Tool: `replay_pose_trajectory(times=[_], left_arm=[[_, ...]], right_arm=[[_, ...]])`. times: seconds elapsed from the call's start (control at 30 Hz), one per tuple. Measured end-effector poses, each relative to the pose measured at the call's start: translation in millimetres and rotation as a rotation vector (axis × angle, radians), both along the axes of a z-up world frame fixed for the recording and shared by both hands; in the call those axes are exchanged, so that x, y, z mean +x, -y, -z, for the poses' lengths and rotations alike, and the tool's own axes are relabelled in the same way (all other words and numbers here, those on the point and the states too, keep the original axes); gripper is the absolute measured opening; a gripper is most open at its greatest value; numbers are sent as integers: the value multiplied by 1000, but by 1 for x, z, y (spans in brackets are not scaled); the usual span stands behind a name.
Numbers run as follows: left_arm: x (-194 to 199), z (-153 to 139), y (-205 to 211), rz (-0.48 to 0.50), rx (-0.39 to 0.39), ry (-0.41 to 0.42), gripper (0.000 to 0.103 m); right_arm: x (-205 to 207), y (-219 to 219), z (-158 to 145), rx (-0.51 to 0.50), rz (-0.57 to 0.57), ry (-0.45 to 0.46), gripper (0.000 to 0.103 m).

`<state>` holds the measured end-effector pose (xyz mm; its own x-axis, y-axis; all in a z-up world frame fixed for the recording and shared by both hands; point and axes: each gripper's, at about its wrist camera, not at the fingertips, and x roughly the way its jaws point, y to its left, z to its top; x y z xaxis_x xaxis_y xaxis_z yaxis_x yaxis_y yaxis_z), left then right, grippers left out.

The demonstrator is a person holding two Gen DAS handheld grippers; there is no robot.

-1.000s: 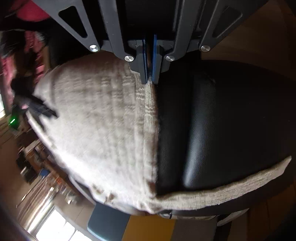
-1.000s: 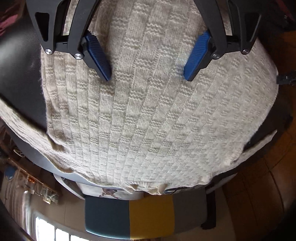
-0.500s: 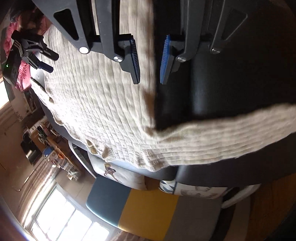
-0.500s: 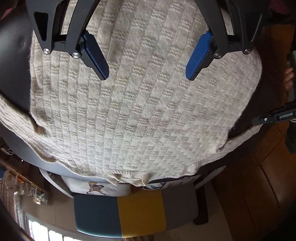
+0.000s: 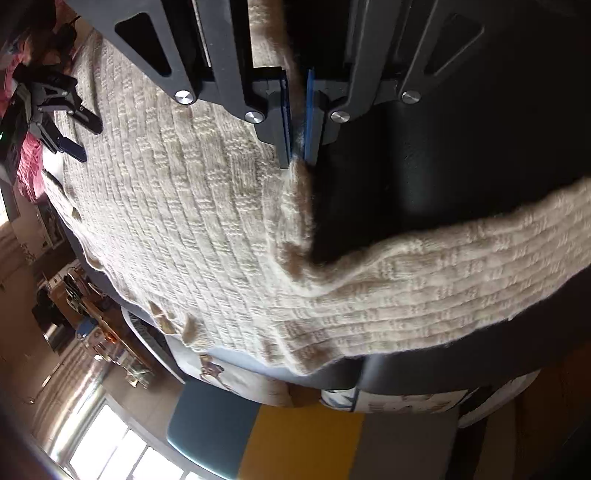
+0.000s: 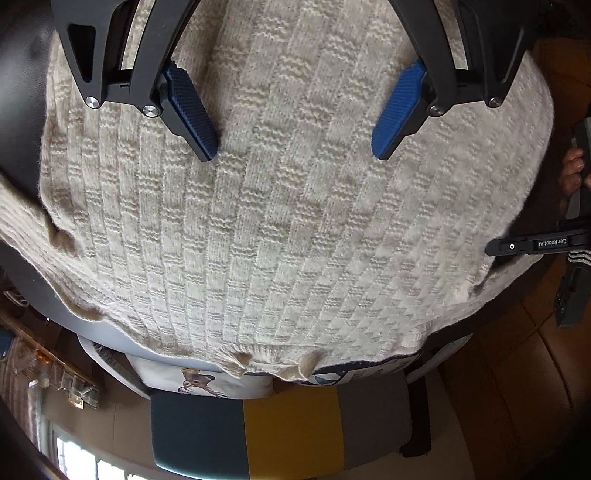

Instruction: Fold clothes

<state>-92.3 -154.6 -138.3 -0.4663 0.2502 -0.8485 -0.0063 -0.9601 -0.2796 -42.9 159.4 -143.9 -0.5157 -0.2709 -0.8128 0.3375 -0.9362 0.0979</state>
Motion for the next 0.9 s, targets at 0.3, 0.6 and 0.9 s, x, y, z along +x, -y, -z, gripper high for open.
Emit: replay_pose_trajectory(times=[0.3, 0.6, 0.9], left_arm=[[3, -29, -29, -71, 3, -59, 13], [-12, -37, -120, 75, -12, -85, 18], [-30, -41, -232, 322, -122, -156, 18]], right_arm=[[-9, 3, 5, 9, -12, -14, 101], [-15, -51, -8, -326, 73, 108, 100], [28, -299, -33, -724, 681, -87, 89]])
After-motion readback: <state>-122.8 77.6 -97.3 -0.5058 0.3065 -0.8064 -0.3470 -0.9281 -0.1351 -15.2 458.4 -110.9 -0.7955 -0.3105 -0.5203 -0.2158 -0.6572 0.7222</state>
